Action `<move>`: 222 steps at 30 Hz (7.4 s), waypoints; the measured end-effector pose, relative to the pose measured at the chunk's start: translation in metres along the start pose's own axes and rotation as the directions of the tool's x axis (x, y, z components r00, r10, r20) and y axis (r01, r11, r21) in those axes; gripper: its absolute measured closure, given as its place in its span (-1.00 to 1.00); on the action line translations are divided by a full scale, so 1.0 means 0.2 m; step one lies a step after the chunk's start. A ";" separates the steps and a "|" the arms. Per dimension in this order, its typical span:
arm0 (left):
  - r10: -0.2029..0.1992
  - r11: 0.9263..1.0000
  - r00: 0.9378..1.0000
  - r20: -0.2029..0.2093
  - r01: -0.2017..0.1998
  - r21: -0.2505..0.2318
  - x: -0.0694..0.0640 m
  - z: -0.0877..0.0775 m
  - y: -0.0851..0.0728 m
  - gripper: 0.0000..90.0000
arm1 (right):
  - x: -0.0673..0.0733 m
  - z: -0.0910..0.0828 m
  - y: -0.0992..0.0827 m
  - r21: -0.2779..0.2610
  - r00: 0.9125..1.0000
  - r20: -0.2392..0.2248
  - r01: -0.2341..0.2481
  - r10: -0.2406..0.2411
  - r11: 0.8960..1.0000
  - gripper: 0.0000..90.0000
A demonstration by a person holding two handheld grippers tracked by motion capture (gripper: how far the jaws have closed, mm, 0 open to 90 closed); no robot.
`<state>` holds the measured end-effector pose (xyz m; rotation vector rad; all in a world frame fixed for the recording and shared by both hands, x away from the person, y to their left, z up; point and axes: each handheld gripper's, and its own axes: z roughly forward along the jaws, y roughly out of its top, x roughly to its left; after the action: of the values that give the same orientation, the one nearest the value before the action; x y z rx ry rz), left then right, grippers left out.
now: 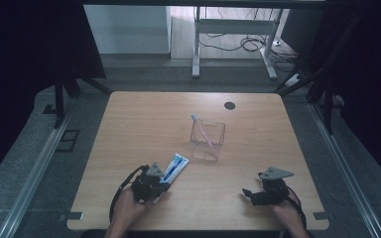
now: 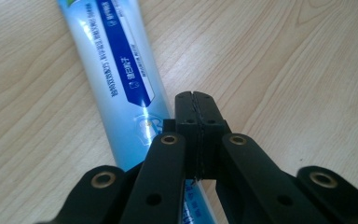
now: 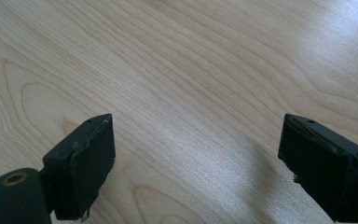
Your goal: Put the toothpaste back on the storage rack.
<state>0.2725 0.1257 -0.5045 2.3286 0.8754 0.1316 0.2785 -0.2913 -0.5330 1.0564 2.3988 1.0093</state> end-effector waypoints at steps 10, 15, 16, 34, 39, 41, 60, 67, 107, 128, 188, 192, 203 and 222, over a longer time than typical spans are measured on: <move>0.004 1.000 1.000 -0.017 -0.004 0.000 0.03 0.00 -0.02 0.99 | 0.00 0.00 0.00 -0.004 1.000 -0.003 0.003 -0.003 1.000 -0.75; -0.005 1.000 1.000 -0.023 0.005 -0.008 0.02 -0.02 -0.01 0.96 | 0.00 0.00 0.00 0.000 1.000 -0.005 0.001 -0.001 1.000 -0.75; -0.009 1.000 1.000 -0.024 0.008 -0.009 0.02 -0.02 -0.01 0.94 | 0.00 0.00 0.00 0.000 1.000 -0.005 0.001 -0.001 1.000 -0.75; -0.002 0.999 0.997 -0.077 0.006 0.046 0.08 -0.07 0.07 0.52 | 0.01 0.01 0.00 0.001 1.000 -0.001 -0.006 0.006 1.000 -0.75; -0.018 0.996 0.997 -0.070 0.024 0.080 0.12 -0.08 0.11 0.38 | 0.01 0.01 0.00 0.002 1.000 -0.001 -0.005 0.005 1.000 -0.75; -0.031 0.993 0.998 -0.063 0.038 0.108 0.13 -0.07 0.12 0.32 | 0.01 0.01 0.00 0.002 1.000 -0.002 -0.006 0.006 1.000 -0.75; -0.039 0.962 0.999 -0.029 0.045 0.269 0.18 0.10 0.23 0.07 | 0.00 0.00 -0.01 0.004 1.000 -0.004 -0.008 0.008 1.000 -0.75; -0.056 0.950 0.998 -0.035 0.064 0.304 0.18 0.15 0.25 0.05 | 0.00 0.00 -0.01 0.006 1.000 -0.003 -0.003 0.003 1.000 -0.74; -0.036 0.990 0.999 -0.012 0.037 0.136 0.14 -0.07 0.30 0.59 | 0.00 0.01 -0.01 0.001 0.999 -0.009 -0.033 0.033 0.999 -0.98; -0.005 0.999 1.000 -0.006 0.005 0.049 0.13 -0.21 0.36 0.59 | 0.00 0.02 -0.01 -0.003 0.999 -0.015 -0.033 0.033 0.999 -1.00; 0.054 0.987 0.998 -0.034 -0.058 -0.147 0.16 -0.18 0.82 0.60 | -0.01 0.01 -0.01 -0.009 0.999 -0.019 -0.040 0.040 0.999 -1.00; 0.047 0.986 0.998 -0.038 -0.053 -0.161 0.16 -0.16 0.85 0.60 | -0.01 0.01 -0.01 -0.010 0.999 -0.018 -0.043 0.042 0.999 -1.00; 0.043 0.979 0.999 -0.032 -0.049 -0.198 0.17 -0.12 0.93 0.60 | -0.02 0.01 -0.02 -0.011 0.999 -0.021 -0.046 0.046 0.999 -1.00; 0.059 0.968 0.998 -0.038 -0.067 -0.243 0.18 -0.02 1.08 0.60 | -0.03 0.00 -0.02 -0.020 0.999 -0.021 -0.050 0.050 0.999 -1.00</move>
<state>0.4202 0.0254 -0.3766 2.1289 0.7541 0.2859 0.2804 -0.2970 -0.5358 1.1093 2.3838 1.0636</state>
